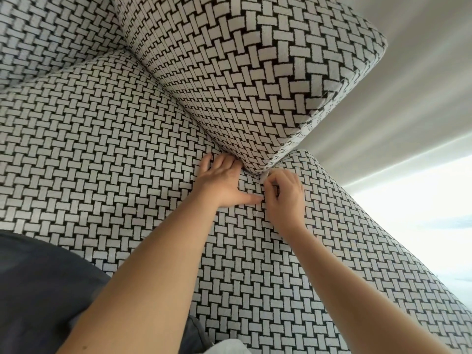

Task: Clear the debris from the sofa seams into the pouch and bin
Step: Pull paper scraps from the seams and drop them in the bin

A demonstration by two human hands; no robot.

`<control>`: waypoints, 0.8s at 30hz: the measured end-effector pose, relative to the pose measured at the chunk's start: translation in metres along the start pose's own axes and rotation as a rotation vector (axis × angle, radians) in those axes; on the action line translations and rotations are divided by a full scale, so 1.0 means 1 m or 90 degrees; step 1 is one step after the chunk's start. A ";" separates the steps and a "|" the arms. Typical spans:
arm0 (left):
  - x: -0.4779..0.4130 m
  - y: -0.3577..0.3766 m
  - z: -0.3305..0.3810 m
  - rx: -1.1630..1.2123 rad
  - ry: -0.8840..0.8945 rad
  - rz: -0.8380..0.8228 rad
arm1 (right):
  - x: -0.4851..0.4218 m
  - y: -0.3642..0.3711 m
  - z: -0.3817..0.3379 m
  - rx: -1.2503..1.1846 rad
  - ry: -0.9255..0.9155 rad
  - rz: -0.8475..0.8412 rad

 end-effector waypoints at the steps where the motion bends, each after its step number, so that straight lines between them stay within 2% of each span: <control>1: 0.002 0.000 0.000 0.000 0.001 0.004 | 0.002 0.000 -0.002 -0.002 -0.015 0.013; 7: 0.032 0.006 0.001 0.028 0.002 0.070 | 0.004 0.004 -0.002 0.008 -0.069 0.026; 12: 0.071 0.012 -0.005 0.058 -0.022 0.015 | 0.009 0.001 -0.011 -0.024 -0.146 -0.010; 15: 0.092 0.010 -0.011 0.068 -0.023 0.014 | 0.014 0.004 -0.021 -0.031 -0.221 -0.040; 17: 0.108 0.007 -0.016 0.086 -0.033 0.015 | 0.019 0.005 -0.029 -0.026 -0.228 -0.041; 20: 0.122 -0.002 -0.023 0.110 -0.051 -0.008 | 0.024 0.011 -0.040 0.007 -0.272 -0.056; 24: 0.128 -0.030 -0.027 0.167 -0.095 -0.032 | 0.018 0.024 -0.055 0.068 -0.312 -0.142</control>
Point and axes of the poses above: each hand's wrist, its own x-axis away from the middle knuckle, its own y-axis out of the palm, z = x × y, the point moved 3 cm from there along -x, towards the middle knuckle, and after that the axes turned 14 degrees about z, right-handed, at the moved point
